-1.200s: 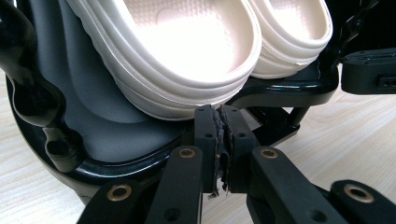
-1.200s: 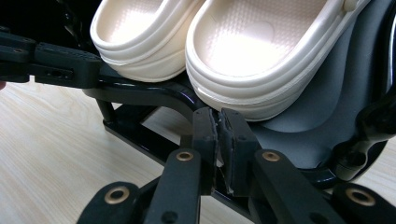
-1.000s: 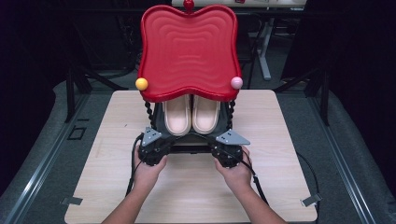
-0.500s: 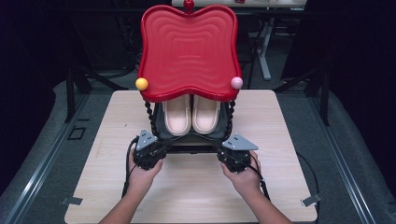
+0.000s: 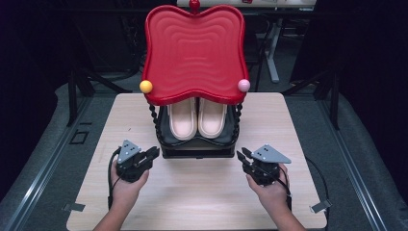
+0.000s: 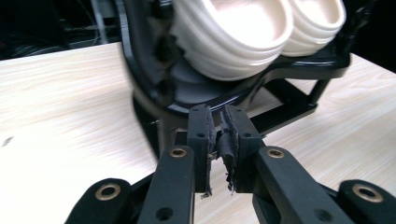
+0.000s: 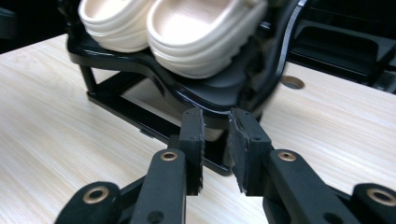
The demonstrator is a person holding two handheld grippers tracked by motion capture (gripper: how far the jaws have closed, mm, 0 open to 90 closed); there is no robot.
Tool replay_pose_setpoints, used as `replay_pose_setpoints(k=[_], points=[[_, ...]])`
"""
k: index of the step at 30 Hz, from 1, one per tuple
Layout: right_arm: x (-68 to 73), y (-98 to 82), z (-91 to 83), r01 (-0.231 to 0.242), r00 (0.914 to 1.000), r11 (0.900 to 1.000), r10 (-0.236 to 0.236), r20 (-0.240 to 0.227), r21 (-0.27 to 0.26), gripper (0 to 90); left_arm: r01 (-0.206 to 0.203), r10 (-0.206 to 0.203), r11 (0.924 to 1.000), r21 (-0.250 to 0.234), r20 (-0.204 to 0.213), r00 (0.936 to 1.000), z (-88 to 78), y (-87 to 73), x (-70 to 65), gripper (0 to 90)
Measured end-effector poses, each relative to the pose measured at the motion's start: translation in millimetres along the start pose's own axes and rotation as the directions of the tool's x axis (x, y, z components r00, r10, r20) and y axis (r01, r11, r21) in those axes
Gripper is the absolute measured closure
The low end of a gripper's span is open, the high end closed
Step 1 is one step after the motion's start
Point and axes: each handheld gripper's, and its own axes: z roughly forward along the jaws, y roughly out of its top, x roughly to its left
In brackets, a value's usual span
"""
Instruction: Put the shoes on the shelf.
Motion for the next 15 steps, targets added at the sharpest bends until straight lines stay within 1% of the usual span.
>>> replay_pose_setpoints(k=[1,3,6,11,15], points=[[-2.7,-1.5,-2.2,-0.008,1.0,1.0,0.008,0.006,0.002,72.3,0.005,-0.005,1.0,-0.001,-0.004,1.0,-2.5,-1.1,2.1,80.8],[-6.7,-3.1,-6.9,-0.005,0.9999,1.0,0.005,0.011,0.011,69.4,0.008,-0.008,1.0,-0.005,-0.014,0.9999,-7.8,-3.6,5.4,79.9],[-10.9,-6.2,-13.0,-0.001,0.9996,1.0,0.001,0.029,0.017,68.4,0.002,-0.003,0.9999,-0.011,-0.035,0.9994,-15.8,-7.5,9.2,78.4],[-18.1,-17.2,-22.7,-0.04,0.9986,0.999,0.039,0.035,0.031,67.3,0.025,-0.025,0.9996,-0.01,-0.065,0.9975,-33.1,-19.6,19.4,75.9],[-21.8,-24.6,-28.4,-0.059,0.9975,0.997,0.058,0.04,0.043,65.3,0.038,-0.039,0.9993,-0.005,-0.087,0.9955,-42.6,-29.1,27.2,74.2]])
